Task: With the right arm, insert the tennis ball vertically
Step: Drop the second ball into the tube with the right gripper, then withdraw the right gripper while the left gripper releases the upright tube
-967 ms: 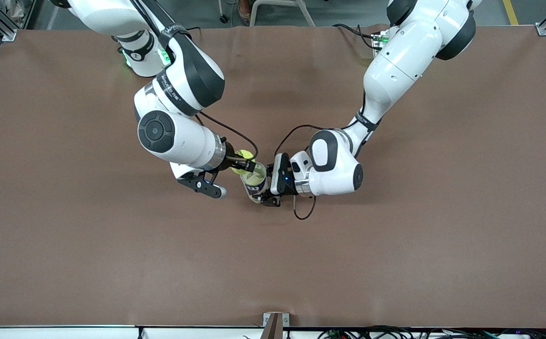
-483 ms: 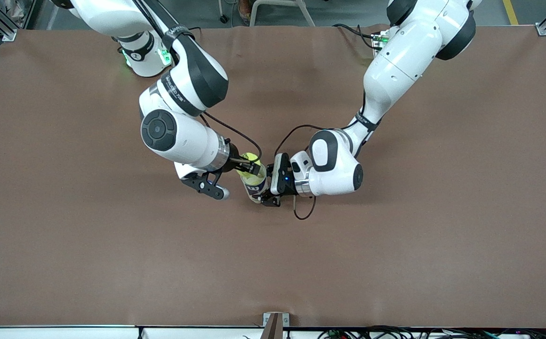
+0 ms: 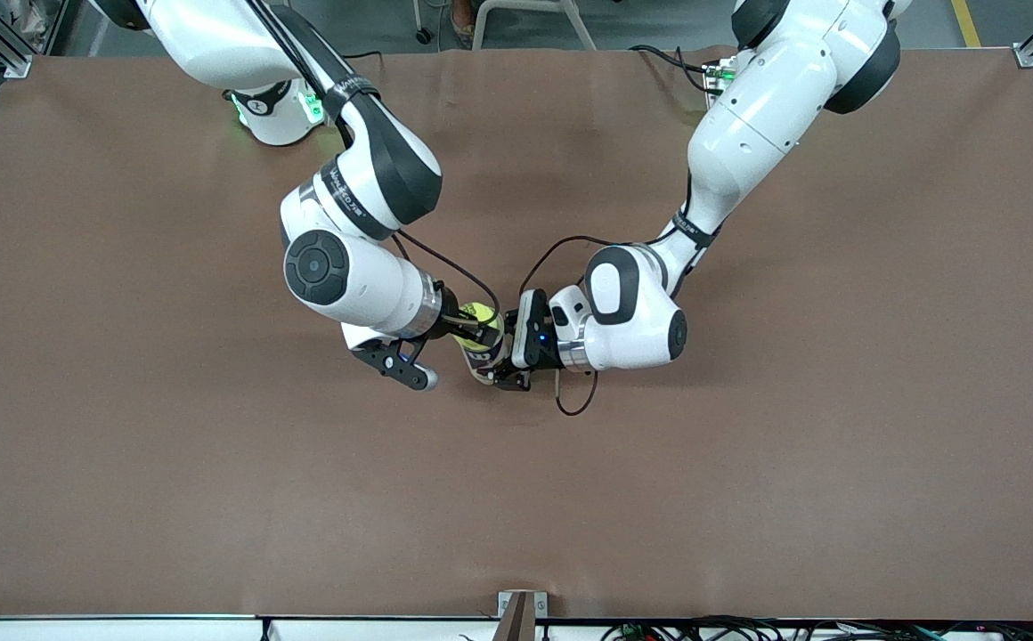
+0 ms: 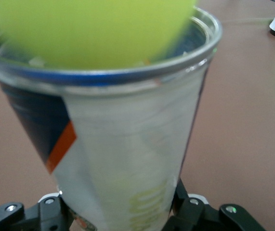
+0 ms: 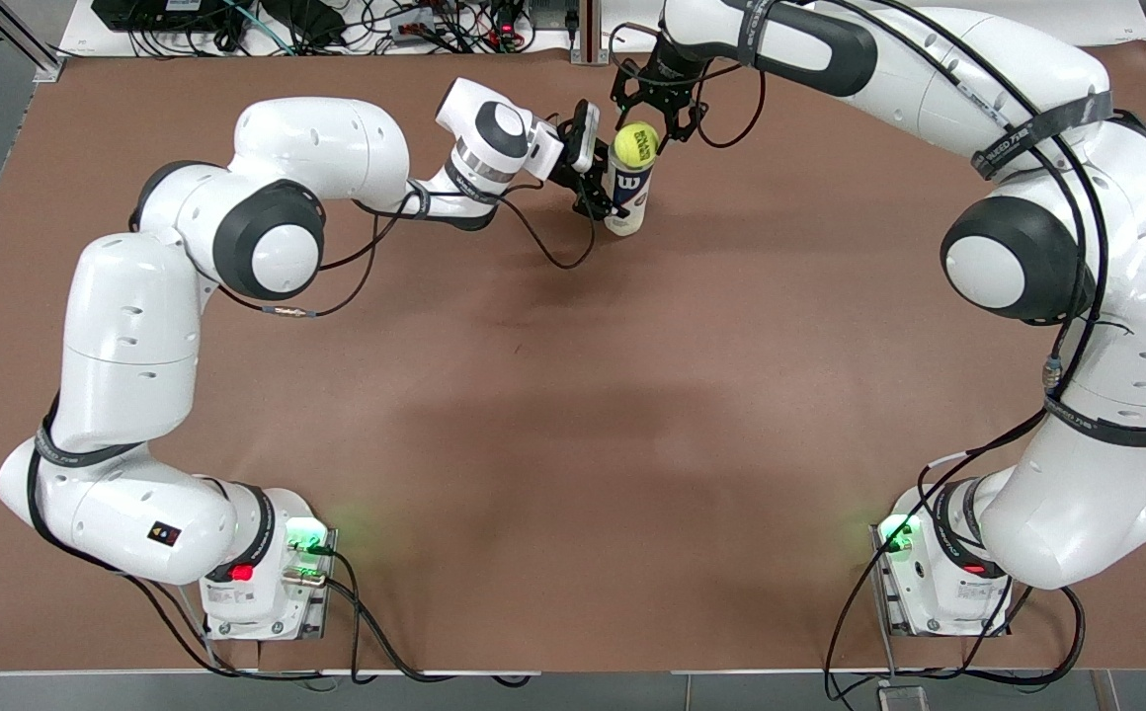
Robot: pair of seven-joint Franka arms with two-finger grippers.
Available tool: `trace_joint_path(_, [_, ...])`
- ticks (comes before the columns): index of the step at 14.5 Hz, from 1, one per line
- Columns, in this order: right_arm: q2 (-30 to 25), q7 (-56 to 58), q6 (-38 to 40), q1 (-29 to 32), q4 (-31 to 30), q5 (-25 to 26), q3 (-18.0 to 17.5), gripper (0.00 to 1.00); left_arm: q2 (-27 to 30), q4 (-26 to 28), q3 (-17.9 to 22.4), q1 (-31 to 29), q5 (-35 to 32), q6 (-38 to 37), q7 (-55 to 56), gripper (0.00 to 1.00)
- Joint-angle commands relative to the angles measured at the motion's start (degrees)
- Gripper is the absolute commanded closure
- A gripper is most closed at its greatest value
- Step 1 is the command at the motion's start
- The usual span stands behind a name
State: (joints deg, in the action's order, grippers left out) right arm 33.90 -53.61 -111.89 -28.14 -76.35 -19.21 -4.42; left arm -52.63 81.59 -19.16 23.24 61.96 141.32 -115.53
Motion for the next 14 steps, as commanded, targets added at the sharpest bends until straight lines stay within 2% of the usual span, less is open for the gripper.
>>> trace_joint_path(1, [-1.1,-0.8,0.2,0.4,-0.3,-0.8,0.6,0.0,-1.1,0.7,0.6,0.3,-0.2,-0.4,-0.6,0.23])
trace_joint_path(4, [-1.8,-0.4,1.1,1.2,1.3,0.3,1.9,0.0,-1.1,0.7,0.6,0.4,-0.2,-0.4,-0.6,0.23])
trace_joint_path(6, [-5.2,0.9,6.7,4.0,2.7,3.7,3.7,0.0,-1.1,0.7,0.6,0.4,-0.1,-0.4,-0.6,0.22])
trace_joint_path(8, [-8.1,5.1,14.2,8.5,3.8,6.9,3.8,0.0,-1.2,0.7,0.6,0.4,-0.1,-0.4,-0.6,0.18])
trace_joint_path(9, [-10.1,8.7,17.8,11.6,3.8,9.0,3.8,0.0,-1.1,0.7,0.6,0.4,-0.2,-0.4,-0.6,0.16])
trace_joint_path(10, [-11.6,13.8,20.9,14.4,3.8,11.5,3.7,0.0,-1.2,0.7,0.6,0.4,-0.2,-0.4,-0.6,0.0])
trace_joint_path(14, [-15.1,31.0,27.5,22.9,3.8,17.0,3.7,0.0,-0.8,2.3,1.3,0.7,-0.2,-0.4,2.5,0.0])
